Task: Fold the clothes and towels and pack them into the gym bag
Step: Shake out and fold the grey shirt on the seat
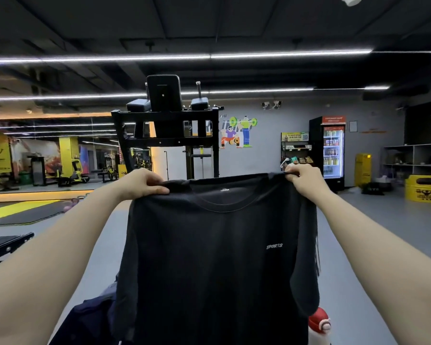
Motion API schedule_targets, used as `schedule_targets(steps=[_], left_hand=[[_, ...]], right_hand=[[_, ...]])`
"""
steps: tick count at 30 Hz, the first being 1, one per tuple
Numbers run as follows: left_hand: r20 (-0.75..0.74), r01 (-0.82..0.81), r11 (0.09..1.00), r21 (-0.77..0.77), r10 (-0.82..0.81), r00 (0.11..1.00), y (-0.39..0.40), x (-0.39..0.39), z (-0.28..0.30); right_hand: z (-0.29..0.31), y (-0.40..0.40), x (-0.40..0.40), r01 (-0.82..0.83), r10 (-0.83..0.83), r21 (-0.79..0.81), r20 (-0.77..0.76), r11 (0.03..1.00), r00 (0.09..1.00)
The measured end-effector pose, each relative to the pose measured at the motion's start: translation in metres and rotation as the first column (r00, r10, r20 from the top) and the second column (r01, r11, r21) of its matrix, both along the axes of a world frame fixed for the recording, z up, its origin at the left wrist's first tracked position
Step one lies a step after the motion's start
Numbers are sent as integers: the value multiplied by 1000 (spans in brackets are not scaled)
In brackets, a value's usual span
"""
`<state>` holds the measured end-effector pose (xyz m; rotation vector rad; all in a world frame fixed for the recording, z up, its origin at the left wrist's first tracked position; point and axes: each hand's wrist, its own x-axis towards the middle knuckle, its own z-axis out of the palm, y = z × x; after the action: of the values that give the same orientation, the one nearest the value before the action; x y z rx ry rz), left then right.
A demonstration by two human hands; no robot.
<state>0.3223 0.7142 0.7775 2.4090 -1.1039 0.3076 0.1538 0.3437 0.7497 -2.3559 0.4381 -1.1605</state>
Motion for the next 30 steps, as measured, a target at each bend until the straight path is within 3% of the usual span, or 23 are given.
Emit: schedule_targets(steps=[7, 14, 20, 23, 26, 30], left_hand=[[13, -58, 998, 15, 58, 998, -4, 0, 0], [79, -200, 949, -243, 225, 971, -16, 1, -11], [8, -278, 915, -291, 293, 956, -21, -3, -7], [-73, -307, 887, -344, 300, 951, -27, -10, -4], [-249, -348, 837, -421, 262, 932, -32, -12, -3], [-568, -391, 739, -549, 13, 823, -43, -20, -7]], right_hand=[[0, 6, -1, 94, -94, 7, 8, 996, 996], [0, 8, 1, 195, -211, -125, -134, 973, 968], [4, 10, -1, 250, -279, -198, -140, 948, 950], [7, 14, 5, 282, -302, -137, -152, 950, 941], [11, 22, 11, 287, -283, 15, -142, 958, 949], [19, 35, 18, 139, -112, 305, -104, 942, 988]])
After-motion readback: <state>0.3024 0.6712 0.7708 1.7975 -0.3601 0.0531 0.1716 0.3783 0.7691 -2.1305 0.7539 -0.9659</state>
